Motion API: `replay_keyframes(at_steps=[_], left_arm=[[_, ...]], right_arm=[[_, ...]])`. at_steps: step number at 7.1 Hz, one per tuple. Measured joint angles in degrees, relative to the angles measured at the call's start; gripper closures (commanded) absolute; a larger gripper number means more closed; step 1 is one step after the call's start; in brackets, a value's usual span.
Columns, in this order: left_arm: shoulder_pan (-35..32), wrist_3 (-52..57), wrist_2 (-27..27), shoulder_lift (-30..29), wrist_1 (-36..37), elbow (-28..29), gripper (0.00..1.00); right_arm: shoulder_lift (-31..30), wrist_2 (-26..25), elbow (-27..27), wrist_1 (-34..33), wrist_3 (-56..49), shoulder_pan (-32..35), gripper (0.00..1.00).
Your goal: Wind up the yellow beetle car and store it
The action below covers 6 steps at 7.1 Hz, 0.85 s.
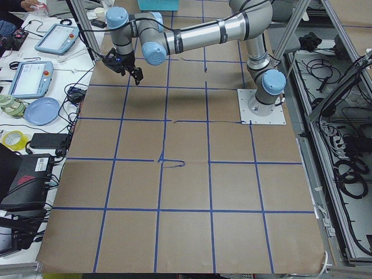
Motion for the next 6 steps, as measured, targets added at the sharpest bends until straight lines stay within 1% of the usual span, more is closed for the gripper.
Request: replay_keyframes(at_steps=[1, 3, 5, 6], left_arm=[[-1.0, 5.2, 2.8, 1.9, -3.9, 2.1, 0.00], [-2.2, 9.6, 7.7, 4.6, -7.2, 3.4, 0.00], [-4.4, 14.7, 9.0, 6.5, -8.4, 3.0, 0.00], [-6.8, 16.4, 8.2, 7.1, -8.6, 2.4, 0.00]], right_arm=[[0.0, 0.0, 0.0, 0.0, 0.0, 0.0, 0.00], [0.0, 0.0, 0.0, 0.0, 0.0, 0.0, 0.00], [0.0, 0.0, 0.0, 0.0, 0.0, 0.0, 0.00], [0.0, 0.0, 0.0, 0.0, -0.1, 0.0, 0.00]])
